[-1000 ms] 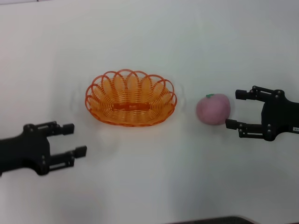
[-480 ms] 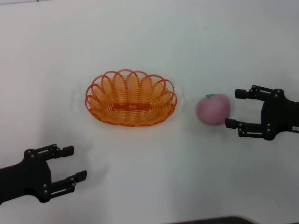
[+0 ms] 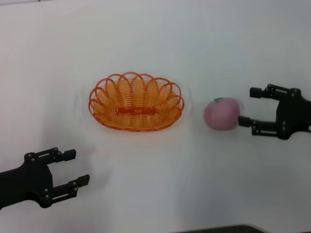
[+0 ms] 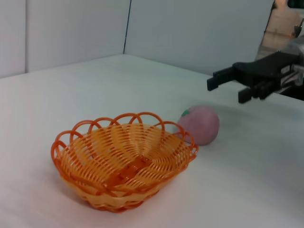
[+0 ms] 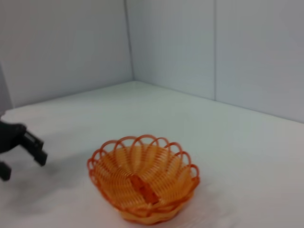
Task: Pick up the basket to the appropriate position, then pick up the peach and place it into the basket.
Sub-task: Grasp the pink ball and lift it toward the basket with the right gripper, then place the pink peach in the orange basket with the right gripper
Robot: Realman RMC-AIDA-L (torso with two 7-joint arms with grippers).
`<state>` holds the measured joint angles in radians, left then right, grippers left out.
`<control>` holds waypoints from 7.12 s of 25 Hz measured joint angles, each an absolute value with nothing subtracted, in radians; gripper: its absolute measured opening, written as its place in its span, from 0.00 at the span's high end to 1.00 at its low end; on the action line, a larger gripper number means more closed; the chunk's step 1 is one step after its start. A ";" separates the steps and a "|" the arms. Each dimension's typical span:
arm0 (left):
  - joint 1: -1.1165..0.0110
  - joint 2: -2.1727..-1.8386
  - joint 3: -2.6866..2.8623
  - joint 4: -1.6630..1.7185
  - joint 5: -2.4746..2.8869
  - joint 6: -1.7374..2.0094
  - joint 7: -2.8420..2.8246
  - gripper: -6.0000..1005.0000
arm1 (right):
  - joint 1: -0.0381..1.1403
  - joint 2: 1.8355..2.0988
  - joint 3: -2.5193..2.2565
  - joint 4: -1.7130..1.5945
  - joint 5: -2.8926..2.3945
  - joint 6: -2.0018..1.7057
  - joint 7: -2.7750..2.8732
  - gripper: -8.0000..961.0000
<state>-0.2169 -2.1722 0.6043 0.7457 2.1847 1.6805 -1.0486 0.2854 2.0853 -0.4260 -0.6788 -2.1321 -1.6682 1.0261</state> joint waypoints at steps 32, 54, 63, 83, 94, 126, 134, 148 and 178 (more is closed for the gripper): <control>-0.212 -2.171 0.578 0.746 2.183 1.680 -1.048 0.31 | 0.645 2.085 -0.716 -1.137 -2.591 -1.740 2.020 0.11; -0.210 -2.169 0.577 0.747 2.182 1.683 -1.047 0.32 | 0.715 2.103 -1.073 -1.081 -2.661 -1.654 2.247 0.07; -0.210 -2.169 0.574 0.745 2.181 1.685 -1.047 0.32 | 0.721 2.098 -1.132 -1.010 -2.663 -1.606 2.258 0.04; -0.210 -2.169 0.555 0.749 2.181 1.689 -1.048 0.32 | 0.726 2.098 -1.150 -1.010 -2.666 -1.572 2.281 0.16; -0.213 -2.168 0.554 0.747 2.181 1.691 -1.048 0.32 | 0.729 2.098 -1.151 -1.012 -2.666 -1.575 2.275 0.61; -0.211 -2.168 0.540 0.747 2.181 1.690 -1.048 0.32 | 0.736 2.094 -1.016 -1.165 -2.588 -1.841 2.150 0.72; -0.215 -2.168 0.540 0.745 2.181 1.690 -1.048 0.32 | 0.730 2.095 -1.034 -1.105 -2.428 -1.821 2.100 0.72; -0.215 -2.168 0.540 0.745 2.181 1.689 -1.048 0.32 | 0.742 2.095 -1.081 -0.933 -2.243 -1.510 2.060 0.72; -0.216 -2.168 0.528 0.732 2.181 1.691 -1.048 0.32 | 0.753 2.098 -1.245 -0.833 -2.200 -1.341 2.044 0.54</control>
